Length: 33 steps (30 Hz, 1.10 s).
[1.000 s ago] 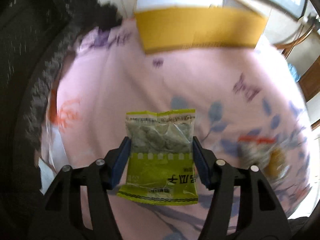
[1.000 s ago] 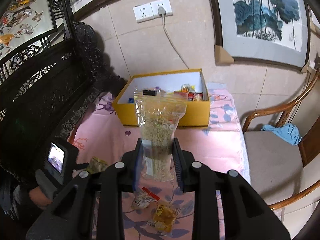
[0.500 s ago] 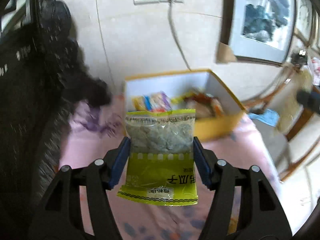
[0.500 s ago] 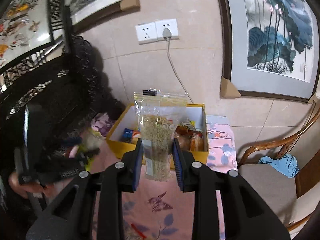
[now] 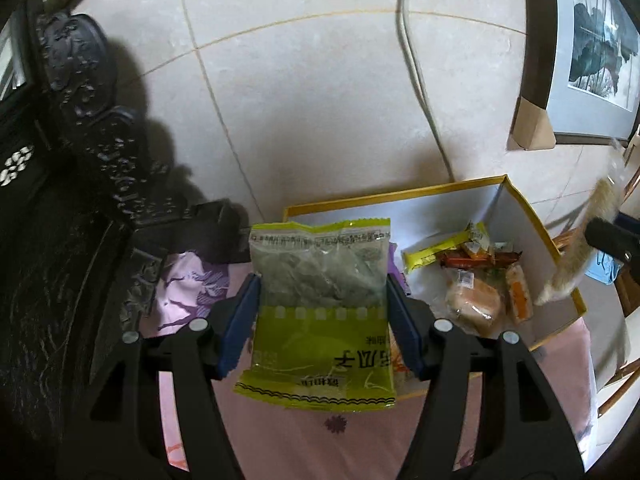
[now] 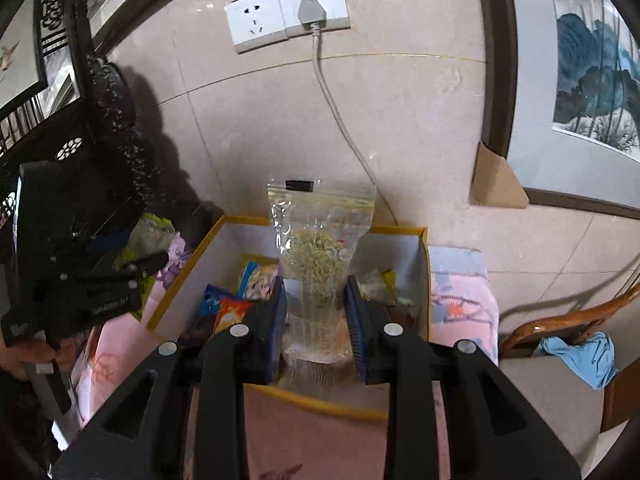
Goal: Organize snacks
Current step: 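Carry the green bag and grain bag over the box and release both, then grasp a red-topped clear packet with the left gripper on the table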
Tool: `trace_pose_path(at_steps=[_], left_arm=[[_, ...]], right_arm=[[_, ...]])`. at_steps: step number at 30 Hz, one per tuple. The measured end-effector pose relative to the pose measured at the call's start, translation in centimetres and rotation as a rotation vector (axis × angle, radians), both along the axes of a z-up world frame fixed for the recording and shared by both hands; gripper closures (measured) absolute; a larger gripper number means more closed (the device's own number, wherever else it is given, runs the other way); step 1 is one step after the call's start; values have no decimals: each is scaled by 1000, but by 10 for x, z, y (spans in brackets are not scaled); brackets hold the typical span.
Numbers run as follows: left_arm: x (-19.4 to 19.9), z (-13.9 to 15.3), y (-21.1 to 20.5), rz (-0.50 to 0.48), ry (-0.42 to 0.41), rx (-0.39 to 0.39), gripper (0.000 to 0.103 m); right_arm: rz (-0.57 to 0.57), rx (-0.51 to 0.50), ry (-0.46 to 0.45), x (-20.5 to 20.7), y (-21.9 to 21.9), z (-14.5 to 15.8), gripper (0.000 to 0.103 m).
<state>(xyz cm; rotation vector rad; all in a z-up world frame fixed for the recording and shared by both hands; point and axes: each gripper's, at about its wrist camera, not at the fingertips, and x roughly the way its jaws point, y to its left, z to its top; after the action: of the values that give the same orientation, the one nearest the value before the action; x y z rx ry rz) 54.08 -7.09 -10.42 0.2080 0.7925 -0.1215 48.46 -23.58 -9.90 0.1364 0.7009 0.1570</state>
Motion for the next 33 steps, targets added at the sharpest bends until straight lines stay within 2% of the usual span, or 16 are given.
trace_pose_path(at_steps=[2,3,4,5,7,10,16,19,22,23,24,25,26,28,31,33], left_arm=[[6,-5,-4,-1,6,-18,36],[9,-6,-4,23,3,-15,17],[11,-8,-4,63,-7,0,2],[11,-8,-3,88,-19,6,2],[6,-9,-1,78,4,1,2],[-9,-11,6,87,42,23,2],[-68,-15,25,102,65,93,2],[-112,-33,26,77,122,93,2],[-165,-63,15,9,210,66,2],[-178,-70,9,-13,233,65,2],[-192,-80,1,-39,258,69,2],[-205,-87,-6,-62,275,68,2],[-216,-93,-12,-84,291,60,2],[-238,-113,-25,-146,356,27,2],[-251,-143,-43,-194,449,36,2],[-257,-157,-53,-223,441,44,2]], right_arm=[[-22,16,-1,11,-2,-2,69],[-30,18,0,17,-2,-2,41],[-35,13,7,21,-2,-1,6],[-59,-2,2,22,-2,1,1],[-89,-19,-35,15,-3,9,1],[-97,-71,-29,2,-3,21,1],[-66,-174,5,-73,-6,30,1],[-46,-269,82,-119,-4,6,1],[-40,-402,169,-168,-1,-43,1],[-44,-495,202,-184,0,-71,1],[-102,-609,257,-199,-4,-100,1],[-141,-665,299,-208,-8,-118,1],[-169,-667,359,-223,-18,-138,1],[-209,-557,427,-251,-38,-155,1],[-310,-433,502,-277,-66,-164,1],[-364,-377,513,-290,-80,-165,1]])
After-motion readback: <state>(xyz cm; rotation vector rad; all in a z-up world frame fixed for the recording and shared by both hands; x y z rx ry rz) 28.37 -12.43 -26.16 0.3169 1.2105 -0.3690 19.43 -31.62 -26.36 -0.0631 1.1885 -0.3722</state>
